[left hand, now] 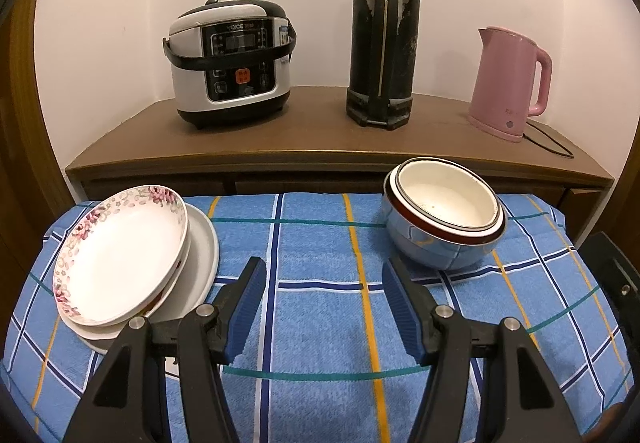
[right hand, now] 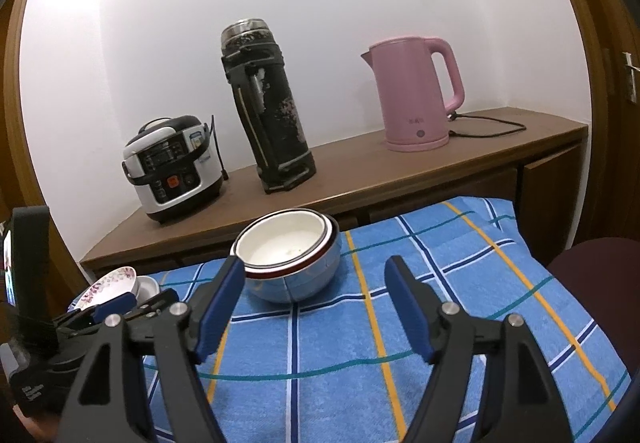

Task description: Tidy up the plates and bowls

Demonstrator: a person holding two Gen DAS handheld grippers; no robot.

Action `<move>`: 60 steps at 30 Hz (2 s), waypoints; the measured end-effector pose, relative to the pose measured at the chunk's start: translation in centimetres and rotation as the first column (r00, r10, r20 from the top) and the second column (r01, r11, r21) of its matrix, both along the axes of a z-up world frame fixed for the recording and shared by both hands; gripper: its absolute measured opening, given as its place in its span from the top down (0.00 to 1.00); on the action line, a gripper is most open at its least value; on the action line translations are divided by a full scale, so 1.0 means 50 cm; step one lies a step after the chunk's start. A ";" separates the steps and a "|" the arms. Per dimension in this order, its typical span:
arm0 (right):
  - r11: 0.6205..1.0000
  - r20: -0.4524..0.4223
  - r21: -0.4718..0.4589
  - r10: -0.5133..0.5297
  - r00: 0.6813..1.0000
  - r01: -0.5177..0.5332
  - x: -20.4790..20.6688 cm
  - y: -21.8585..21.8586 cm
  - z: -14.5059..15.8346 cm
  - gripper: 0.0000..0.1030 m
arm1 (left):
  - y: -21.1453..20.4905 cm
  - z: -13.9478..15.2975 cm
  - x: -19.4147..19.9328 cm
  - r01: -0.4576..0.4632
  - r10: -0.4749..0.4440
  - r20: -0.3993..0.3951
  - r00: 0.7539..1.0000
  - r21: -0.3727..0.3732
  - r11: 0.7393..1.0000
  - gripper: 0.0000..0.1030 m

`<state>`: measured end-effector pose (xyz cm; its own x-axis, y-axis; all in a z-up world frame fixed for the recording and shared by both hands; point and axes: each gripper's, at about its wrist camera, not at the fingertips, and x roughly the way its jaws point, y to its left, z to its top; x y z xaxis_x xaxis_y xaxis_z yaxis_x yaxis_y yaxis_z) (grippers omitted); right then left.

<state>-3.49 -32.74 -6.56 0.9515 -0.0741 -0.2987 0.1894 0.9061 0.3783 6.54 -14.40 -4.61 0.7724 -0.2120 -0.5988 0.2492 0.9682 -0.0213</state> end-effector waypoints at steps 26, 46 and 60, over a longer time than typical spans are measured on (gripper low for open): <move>0.999 -0.015 -0.019 0.043 0.999 -0.043 0.068 -0.054 0.019 0.28 | -0.058 0.013 0.073 0.031 -0.031 -0.011 0.999 0.029 0.999 0.39; 0.997 -0.048 0.068 0.048 0.998 -0.044 0.185 -0.098 0.001 0.28 | -0.092 0.018 0.172 0.030 -0.030 -0.036 0.999 -0.015 0.999 0.39; 0.987 -0.111 0.135 0.101 0.989 -0.086 0.239 -0.107 -0.028 0.34 | -0.116 -0.004 0.226 0.060 -0.063 -0.084 0.994 -0.043 0.997 0.39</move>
